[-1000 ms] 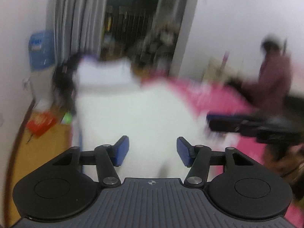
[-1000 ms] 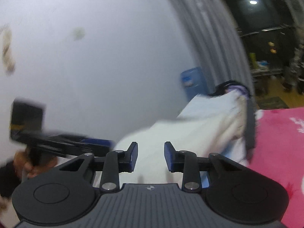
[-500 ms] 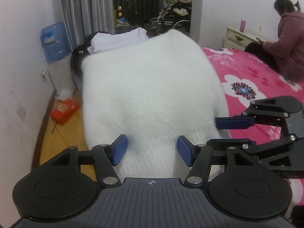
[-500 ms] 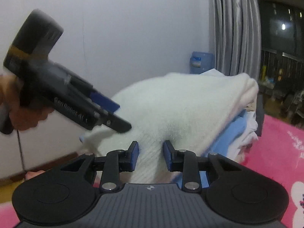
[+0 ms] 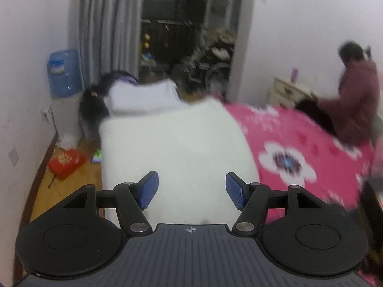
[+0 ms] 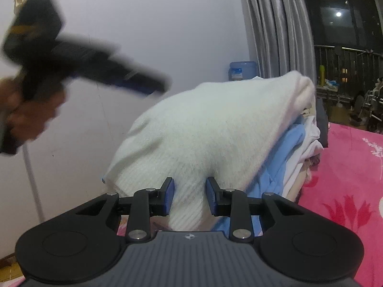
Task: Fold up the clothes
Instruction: 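Lower the sweater onto the folded clothes stack and open the right gripper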
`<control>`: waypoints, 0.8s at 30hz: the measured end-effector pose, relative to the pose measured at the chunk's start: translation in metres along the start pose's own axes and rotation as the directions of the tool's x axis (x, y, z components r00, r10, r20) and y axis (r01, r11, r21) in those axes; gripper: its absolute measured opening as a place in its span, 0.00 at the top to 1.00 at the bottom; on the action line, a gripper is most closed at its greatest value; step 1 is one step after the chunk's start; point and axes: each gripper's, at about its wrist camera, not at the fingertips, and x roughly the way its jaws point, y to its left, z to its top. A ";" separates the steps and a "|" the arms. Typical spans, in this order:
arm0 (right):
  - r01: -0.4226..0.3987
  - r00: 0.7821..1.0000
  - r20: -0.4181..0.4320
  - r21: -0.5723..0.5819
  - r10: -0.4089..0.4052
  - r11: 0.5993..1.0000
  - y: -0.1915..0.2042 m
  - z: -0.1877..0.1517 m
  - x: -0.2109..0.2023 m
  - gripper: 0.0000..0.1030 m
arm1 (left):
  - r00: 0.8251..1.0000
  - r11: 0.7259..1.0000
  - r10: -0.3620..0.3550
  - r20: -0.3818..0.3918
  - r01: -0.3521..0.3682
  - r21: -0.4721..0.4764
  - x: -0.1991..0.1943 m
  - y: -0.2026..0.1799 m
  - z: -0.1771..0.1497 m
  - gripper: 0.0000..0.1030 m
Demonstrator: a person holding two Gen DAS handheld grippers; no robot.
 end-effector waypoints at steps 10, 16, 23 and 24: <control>-0.018 1.000 -0.005 0.075 0.019 0.997 -0.011 -0.012 0.001 0.69 | 0.997 0.957 -0.062 -0.045 0.046 -0.286 0.024 0.053 -0.024 0.36; -0.032 0.999 -0.013 0.115 0.034 0.993 -0.020 -0.011 0.001 0.70 | 0.984 0.971 -0.102 -0.148 0.066 -0.229 -0.002 0.043 -0.050 0.36; -0.035 0.999 -0.019 0.156 0.038 0.987 -0.026 -0.011 0.000 0.69 | 0.931 0.934 -0.233 -0.280 0.133 -0.332 -0.021 0.043 -0.092 0.37; -0.036 0.999 -0.017 0.166 0.039 0.985 -0.027 -0.011 -0.001 0.70 | 0.930 0.942 -0.221 -0.294 0.125 -0.312 -0.024 0.041 -0.095 0.37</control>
